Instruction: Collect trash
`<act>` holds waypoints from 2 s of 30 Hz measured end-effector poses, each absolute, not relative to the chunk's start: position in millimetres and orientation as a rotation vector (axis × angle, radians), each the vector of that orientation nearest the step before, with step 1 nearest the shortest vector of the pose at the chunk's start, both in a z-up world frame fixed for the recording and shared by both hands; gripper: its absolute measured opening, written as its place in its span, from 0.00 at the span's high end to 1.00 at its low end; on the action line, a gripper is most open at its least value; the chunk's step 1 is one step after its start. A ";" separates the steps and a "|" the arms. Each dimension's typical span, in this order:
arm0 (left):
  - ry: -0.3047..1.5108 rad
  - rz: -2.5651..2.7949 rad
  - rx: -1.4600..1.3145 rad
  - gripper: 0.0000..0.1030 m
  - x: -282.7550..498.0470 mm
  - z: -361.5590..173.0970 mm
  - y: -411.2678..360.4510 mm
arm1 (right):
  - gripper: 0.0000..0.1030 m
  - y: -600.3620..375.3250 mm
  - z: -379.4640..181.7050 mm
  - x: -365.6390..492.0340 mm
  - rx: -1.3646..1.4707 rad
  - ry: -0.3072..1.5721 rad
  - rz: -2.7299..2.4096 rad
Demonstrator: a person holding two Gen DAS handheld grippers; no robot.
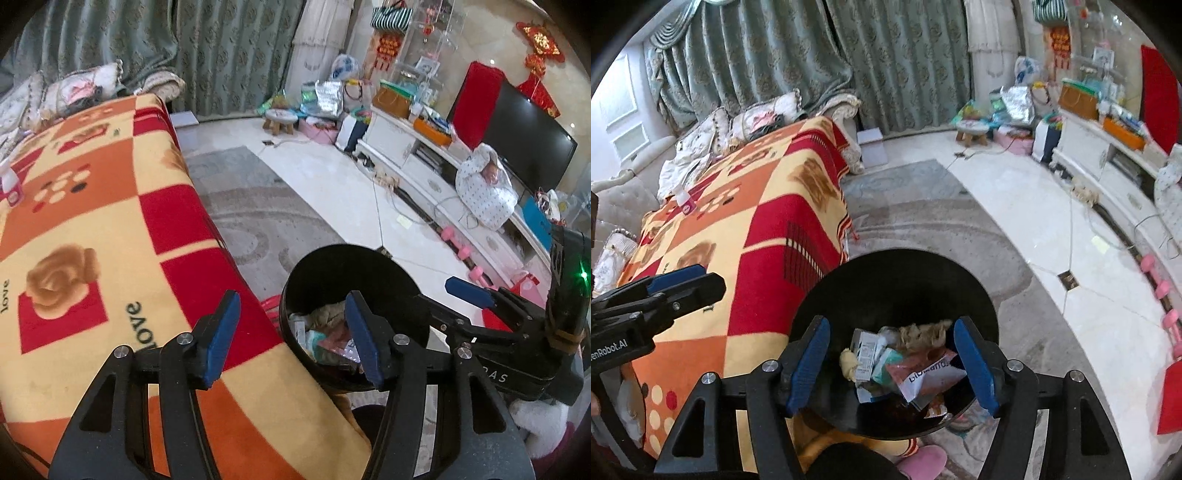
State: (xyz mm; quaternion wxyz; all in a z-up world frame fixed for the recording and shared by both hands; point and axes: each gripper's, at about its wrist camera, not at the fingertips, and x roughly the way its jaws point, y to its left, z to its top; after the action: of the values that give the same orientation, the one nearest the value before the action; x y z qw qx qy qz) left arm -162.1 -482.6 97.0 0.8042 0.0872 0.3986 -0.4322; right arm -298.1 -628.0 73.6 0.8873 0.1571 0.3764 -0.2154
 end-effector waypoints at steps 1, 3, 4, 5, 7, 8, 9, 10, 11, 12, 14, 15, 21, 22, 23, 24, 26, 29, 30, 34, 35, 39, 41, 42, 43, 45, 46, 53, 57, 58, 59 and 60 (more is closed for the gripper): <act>0.835 -0.925 0.182 0.44 -164.7 101.8 -478.1 | 0.34 -625.3 77.2 -298.4 0.317 0.775 -0.460; 0.798 -0.909 0.185 0.44 -168.5 110.0 -471.4 | 0.34 -617.1 86.6 -300.4 0.290 0.752 -0.486; 0.770 -0.894 0.192 0.44 -171.8 115.0 -466.9 | 0.33 -611.7 92.4 -301.8 0.275 0.736 -0.500; 0.753 -0.885 0.196 0.44 -172.8 118.1 -464.2 | 0.33 -608.7 96.2 -302.5 0.266 0.725 -0.508; 0.715 -0.875 0.196 0.44 -176.1 126.2 -453.9 | 0.32 -602.0 105.0 -303.3 0.253 0.701 -0.520; 0.708 -0.876 0.192 0.44 -176.6 128.7 -451.1 | 0.32 -597.3 110.7 -304.4 0.247 0.684 -0.525; 0.700 -0.876 0.181 0.44 -177.3 132.7 -446.1 | 0.31 -594.7 114.0 -304.6 0.243 0.674 -0.528; 0.695 -0.874 0.173 0.44 -178.0 134.7 -442.0 | 0.31 -591.5 118.0 -305.1 0.238 0.663 -0.534; 0.688 -0.871 0.167 0.44 -178.7 137.4 -439.9 | 0.31 -587.6 122.5 -306.0 0.231 0.650 -0.544; 0.678 -0.866 0.164 0.44 -179.5 139.8 -436.0 | 0.30 -583.5 127.0 -306.3 0.223 0.638 -0.553; 0.645 -0.850 0.170 0.44 -183.4 145.3 -429.5 | 0.30 -578.0 134.3 -307.5 0.215 0.615 -0.557; 0.632 -0.847 0.174 0.44 -184.5 146.8 -426.4 | 0.30 -575.5 136.3 -308.1 0.214 0.607 -0.557; 0.585 -0.832 0.167 0.44 -188.2 157.4 -412.0 | 0.29 -560.3 152.8 -309.8 0.198 0.550 -0.565; 0.575 -0.827 0.167 0.44 -188.6 158.6 -409.8 | 0.29 -557.3 155.2 -309.7 0.190 0.543 -0.566; 0.568 -0.824 0.169 0.44 -189.3 159.6 -408.6 | 0.29 -555.3 156.9 -309.5 0.184 0.538 -0.569; 0.565 -0.822 0.173 0.44 -189.4 159.9 -408.3 | 0.28 -553.0 157.6 -309.4 0.180 0.533 -0.572; 0.557 -0.812 0.181 0.44 -190.4 160.9 -407.3 | 0.25 -549.6 160.6 -309.4 0.177 0.519 -0.572; 0.549 -0.807 0.176 0.44 -190.6 161.6 -404.1 | 0.22 -546.6 164.0 -310.0 0.174 0.506 -0.572; 0.549 -0.808 0.174 0.44 -190.7 161.8 -403.2 | 0.22 -546.0 165.2 -309.7 0.172 0.504 -0.573; 0.546 -0.809 0.173 0.44 -190.5 162.1 -402.1 | 0.22 -543.7 166.4 -308.1 0.164 0.505 -0.577; 0.545 -0.810 0.172 0.44 -191.0 163.1 -401.8 | 0.22 -543.4 166.2 -307.7 0.163 0.506 -0.577; 0.544 -0.812 0.168 0.44 -192.0 165.0 -401.8 | 0.22 -543.4 165.9 -307.7 0.163 0.509 -0.577; 0.547 -0.815 0.166 0.44 -192.3 165.6 -402.7 | 0.22 -543.2 165.1 -306.7 0.160 0.516 -0.577; 0.548 -0.814 0.166 0.44 -192.6 166.5 -403.2 | 0.22 -543.0 164.4 -306.1 0.158 0.520 -0.578; 0.549 -0.816 0.166 0.44 -192.4 166.5 -403.1 | 0.22 -543.1 163.5 -306.2 0.157 0.524 -0.577; 0.549 -0.816 0.168 0.44 -192.5 166.8 -403.5 | 0.22 -543.7 162.8 -307.4 0.157 0.528 -0.576; 0.550 -0.815 0.169 0.44 -193.4 167.5 -404.7 | 0.21 -544.1 162.5 -307.5 0.157 0.528 -0.576; 0.550 -0.811 0.164 0.44 -191.3 166.1 -404.5 | 0.21 -546.9 159.4 -306.8 0.157 0.547 -0.579; 0.558 -0.811 0.161 0.44 -189.7 162.7 -405.5 | 0.21 -548.0 159.2 -306.5 0.160 0.550 -0.577; 0.559 -0.811 0.160 0.44 -189.1 161.8 -405.7 | 0.21 -548.0 159.2 -306.5 0.161 0.550 -0.575; 0.559 -0.811 0.161 0.44 -189.0 161.9 -405.7 | 0.21 -548.3 158.7 -307.0 0.160 0.551 -0.573; 0.559 -0.811 0.160 0.44 -189.0 161.9 -405.7 | 0.20 -548.6 158.5 -306.9 0.159 0.552 -0.573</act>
State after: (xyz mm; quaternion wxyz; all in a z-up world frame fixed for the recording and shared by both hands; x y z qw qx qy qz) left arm -189.0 -405.7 161.9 0.8781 0.0769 0.2682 -0.3887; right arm -306.9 -548.6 158.5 0.9188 0.0772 0.2686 -0.2788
